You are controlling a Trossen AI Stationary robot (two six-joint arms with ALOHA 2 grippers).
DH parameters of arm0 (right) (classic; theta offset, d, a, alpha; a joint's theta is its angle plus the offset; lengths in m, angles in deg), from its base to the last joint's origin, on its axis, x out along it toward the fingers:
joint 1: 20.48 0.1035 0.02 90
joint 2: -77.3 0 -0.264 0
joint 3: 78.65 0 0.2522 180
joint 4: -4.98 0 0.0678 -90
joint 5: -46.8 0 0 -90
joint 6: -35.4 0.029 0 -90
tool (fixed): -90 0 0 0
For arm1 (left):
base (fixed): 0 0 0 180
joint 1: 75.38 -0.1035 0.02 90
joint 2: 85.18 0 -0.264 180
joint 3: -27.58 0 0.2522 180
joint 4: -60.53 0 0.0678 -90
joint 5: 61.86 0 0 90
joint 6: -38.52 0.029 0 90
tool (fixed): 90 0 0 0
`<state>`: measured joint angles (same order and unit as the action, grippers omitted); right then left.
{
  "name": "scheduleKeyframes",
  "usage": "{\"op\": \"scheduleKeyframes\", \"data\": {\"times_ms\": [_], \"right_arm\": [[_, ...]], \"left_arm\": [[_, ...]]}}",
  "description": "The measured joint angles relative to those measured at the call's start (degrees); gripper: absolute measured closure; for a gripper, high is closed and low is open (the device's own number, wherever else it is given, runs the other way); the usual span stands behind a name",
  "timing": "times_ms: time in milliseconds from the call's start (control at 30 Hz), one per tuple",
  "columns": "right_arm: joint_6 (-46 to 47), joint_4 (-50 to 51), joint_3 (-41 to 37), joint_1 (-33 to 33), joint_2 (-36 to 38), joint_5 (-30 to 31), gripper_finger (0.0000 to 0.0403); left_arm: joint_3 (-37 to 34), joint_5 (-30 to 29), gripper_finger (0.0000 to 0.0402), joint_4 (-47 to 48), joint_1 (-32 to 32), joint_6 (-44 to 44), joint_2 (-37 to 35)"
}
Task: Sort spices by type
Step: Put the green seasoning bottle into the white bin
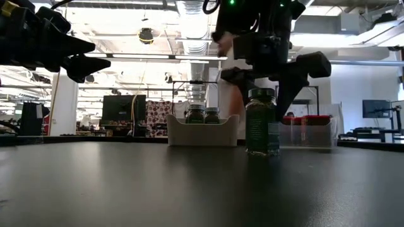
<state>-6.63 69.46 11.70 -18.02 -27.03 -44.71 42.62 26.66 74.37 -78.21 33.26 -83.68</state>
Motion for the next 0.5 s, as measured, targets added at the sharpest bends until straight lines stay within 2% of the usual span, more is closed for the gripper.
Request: {"op": "scheduleKeyframes", "data": {"times_ms": [200, 367, 500], "right_arm": [[1.67, -0.22, 0.0, -0.86, 0.02, -0.11, 0.0142], [1.59, -0.2, 0.02, -1.12, 0.08, -0.15, 0.0181], [1.5, -0.23, 0.02, -1.12, 0.09, -0.15, 0.0183]], "left_arm": [[-0.02, 0.0, 0.0105, 0.01, 0.01, 0.02, 0.0], [-0.02, 0.01, 0.0105, 0.02, 0.01, 0.02, 0.0], [0.0, 0.01, 0.0105, 0.02, 0.02, 0.01, 0.0]]}}
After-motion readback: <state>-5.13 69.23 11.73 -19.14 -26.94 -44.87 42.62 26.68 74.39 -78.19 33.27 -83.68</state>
